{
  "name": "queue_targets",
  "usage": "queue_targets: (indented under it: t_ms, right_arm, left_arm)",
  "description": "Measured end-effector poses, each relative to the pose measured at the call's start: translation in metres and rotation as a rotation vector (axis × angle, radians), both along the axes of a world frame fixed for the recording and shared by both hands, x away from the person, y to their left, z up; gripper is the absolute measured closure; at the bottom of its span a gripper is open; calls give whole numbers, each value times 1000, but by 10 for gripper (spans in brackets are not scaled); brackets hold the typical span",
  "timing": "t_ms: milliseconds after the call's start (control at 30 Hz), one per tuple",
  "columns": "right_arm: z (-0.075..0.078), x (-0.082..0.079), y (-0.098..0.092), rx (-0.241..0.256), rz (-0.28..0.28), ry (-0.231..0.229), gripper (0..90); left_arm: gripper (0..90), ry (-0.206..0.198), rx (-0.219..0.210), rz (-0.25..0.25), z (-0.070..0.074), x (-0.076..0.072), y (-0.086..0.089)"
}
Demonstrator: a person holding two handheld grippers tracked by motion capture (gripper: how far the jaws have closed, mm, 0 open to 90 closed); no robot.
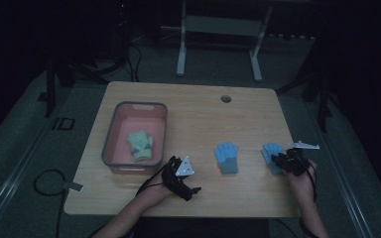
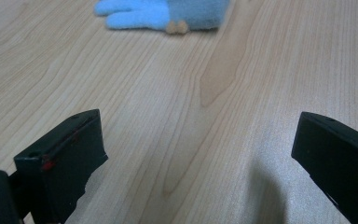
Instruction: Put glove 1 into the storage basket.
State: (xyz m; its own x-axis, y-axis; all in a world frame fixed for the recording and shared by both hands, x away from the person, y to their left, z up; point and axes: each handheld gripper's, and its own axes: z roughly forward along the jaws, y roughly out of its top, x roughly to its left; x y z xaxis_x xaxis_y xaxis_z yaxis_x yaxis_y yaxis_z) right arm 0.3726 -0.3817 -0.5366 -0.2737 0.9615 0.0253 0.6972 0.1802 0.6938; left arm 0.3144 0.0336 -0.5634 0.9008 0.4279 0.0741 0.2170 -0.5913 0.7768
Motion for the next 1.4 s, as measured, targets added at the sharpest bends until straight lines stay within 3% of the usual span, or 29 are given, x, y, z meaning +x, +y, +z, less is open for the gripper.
queue_targets:
  t_ms: [267,433,500,567,633,667,700,933,1100,1400]
  right_arm:
    - [-8,3,0,-37,-6,9,602]
    - [-9,2,0,-33,-14,-3,603]
    - [-10,2,1,-43,-24,-11,654]
    - [-10,1,2,-58,-37,-17,772]
    - [-10,1,3,-60,-45,-14,772]
    - [-8,1,3,-50,-61,-6,840]
    - [-8,1,4,-42,-67,-4,848]
    - [13,-3,12,-23,-75,-40,861]
    - [33,-8,27,-31,-49,-72,862]
    - [58,-13,51,18,2,-108,863]
  left_arm:
    - [27,-3,8,-5,0,0,0]
    - [27,-1,5,-5,0,0,0]
    - [27,-4,6,-6,0,0,0]
    - [27,-3,8,-6,0,-1,0]
    - [27,-3,8,-6,0,-1,0]
    - [27,-6,9,-8,1,-1,0]
    - [27,-5,8,-7,1,-1,0]
    - [27,-3,6,-5,0,0,0]
    - [27,-5,10,-7,1,0,0]
    - [27,-6,2,-8,1,-1,0]
